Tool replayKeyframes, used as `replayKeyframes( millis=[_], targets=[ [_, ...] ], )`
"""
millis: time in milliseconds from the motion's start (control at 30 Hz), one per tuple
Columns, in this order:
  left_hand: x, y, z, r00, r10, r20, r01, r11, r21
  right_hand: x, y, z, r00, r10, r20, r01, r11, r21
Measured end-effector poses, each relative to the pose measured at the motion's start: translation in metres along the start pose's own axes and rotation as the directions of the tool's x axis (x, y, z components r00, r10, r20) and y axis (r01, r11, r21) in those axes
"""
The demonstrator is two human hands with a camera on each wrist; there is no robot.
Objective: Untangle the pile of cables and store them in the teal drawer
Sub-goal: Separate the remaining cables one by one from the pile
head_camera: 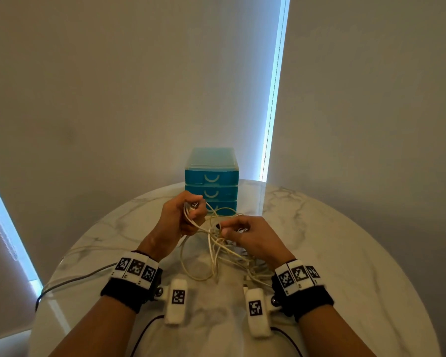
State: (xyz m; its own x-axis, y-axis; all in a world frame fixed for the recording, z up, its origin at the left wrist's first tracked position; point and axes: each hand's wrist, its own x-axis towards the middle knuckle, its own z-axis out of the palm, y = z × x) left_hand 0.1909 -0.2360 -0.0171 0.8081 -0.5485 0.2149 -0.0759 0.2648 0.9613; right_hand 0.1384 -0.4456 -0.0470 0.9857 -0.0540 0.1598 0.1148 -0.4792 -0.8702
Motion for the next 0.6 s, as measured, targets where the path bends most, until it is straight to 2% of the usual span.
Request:
replayKeyframes(
  millis=[133,167,233,300,367,500,600],
  targets=[
    [-0.002,0.002,0.004,1.000,0.012,0.008,-0.012,0.995,0.099,-0.001,-0.004,0.004,1.000,-0.022,-0.016,0.021,1.000,-0.021],
    [-0.003,0.003,0.006,1.000,0.012,-0.003,-0.011,0.990,0.137,-0.001,-0.005,0.005,0.996,-0.042,-0.076,0.044,0.999,0.016],
    [-0.005,0.005,0.007,0.999,0.010,-0.045,0.002,0.970,0.242,-0.001,-0.011,-0.001,0.965,-0.045,-0.257,0.097,0.976,0.195],
    [-0.005,0.006,0.007,0.994,-0.009,-0.107,0.044,0.943,0.331,-0.003,-0.017,-0.012,0.926,-0.034,-0.376,0.179,0.917,0.357],
    [-0.004,0.007,0.004,0.987,-0.039,-0.153,0.092,0.931,0.354,-0.006,-0.025,-0.020,0.918,-0.026,-0.395,0.235,0.838,0.492],
    [-0.003,0.008,0.003,0.974,-0.106,-0.201,0.161,0.946,0.282,-0.009,-0.032,-0.023,0.913,0.040,-0.406,0.280,0.663,0.694],
    [0.001,0.005,-0.001,0.956,-0.145,-0.256,0.205,0.953,0.224,-0.008,-0.034,-0.026,0.898,0.070,-0.435,0.316,0.586,0.746]
  ],
)
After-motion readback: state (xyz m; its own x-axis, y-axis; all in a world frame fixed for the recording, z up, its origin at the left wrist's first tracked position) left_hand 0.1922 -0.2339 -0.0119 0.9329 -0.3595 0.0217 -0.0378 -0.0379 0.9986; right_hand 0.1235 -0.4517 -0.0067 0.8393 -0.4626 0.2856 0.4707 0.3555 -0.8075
